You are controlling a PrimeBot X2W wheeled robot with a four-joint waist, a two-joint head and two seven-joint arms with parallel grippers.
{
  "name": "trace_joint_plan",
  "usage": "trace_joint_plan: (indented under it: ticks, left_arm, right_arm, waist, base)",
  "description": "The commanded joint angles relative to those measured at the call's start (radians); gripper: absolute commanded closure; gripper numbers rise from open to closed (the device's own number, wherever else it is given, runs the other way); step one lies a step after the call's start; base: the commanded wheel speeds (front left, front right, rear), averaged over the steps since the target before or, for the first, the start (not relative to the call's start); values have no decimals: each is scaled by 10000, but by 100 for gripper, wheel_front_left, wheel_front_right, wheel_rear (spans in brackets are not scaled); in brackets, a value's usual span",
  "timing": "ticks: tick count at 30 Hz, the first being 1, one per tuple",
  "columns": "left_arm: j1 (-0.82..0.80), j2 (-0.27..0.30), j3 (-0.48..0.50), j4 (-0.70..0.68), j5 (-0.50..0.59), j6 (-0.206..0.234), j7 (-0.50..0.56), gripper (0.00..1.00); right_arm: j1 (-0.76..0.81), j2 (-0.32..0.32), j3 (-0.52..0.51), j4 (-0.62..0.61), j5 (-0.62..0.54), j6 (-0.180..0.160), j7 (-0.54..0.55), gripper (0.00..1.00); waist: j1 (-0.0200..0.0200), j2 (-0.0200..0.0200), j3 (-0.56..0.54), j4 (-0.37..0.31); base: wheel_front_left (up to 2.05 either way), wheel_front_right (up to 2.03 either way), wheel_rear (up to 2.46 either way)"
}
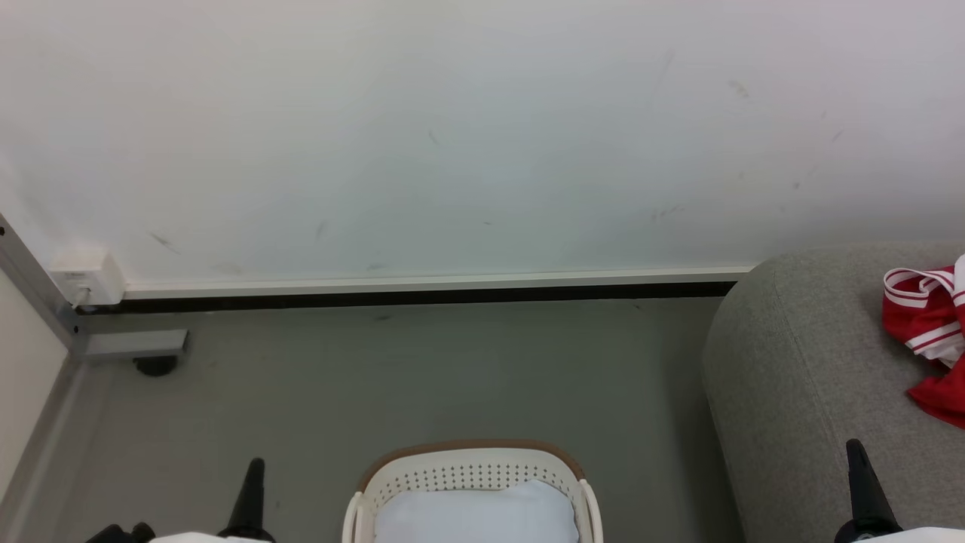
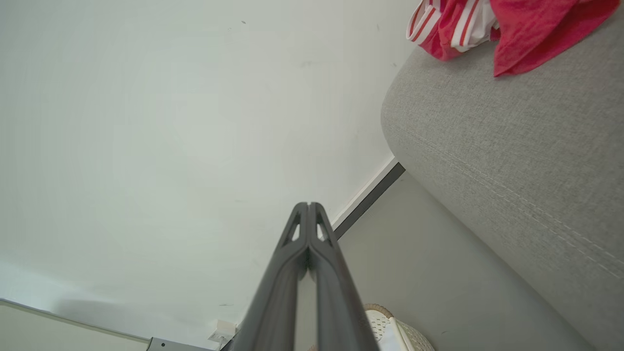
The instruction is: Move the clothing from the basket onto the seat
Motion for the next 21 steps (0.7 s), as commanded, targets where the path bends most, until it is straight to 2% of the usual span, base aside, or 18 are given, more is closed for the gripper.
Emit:
trace_joint_plan:
  ticks: [1, 21]
  left_arm:
    - [-219, 60, 61, -114, -298, -61, 63, 100]
    - [-424, 69, 315, -274, -2245, -320, 558, 100]
  right_arm:
    - [-216, -17, -54, -127, 318, -10, 66, 100]
    - [-443, -7, -227, -212, 2285, -13, 563, 100]
  waist:
    - [0, -1, 6, -2]
    - [0, -1, 107, -38]
  base:
    - [0, 0, 0]
    - [0, 0, 0]
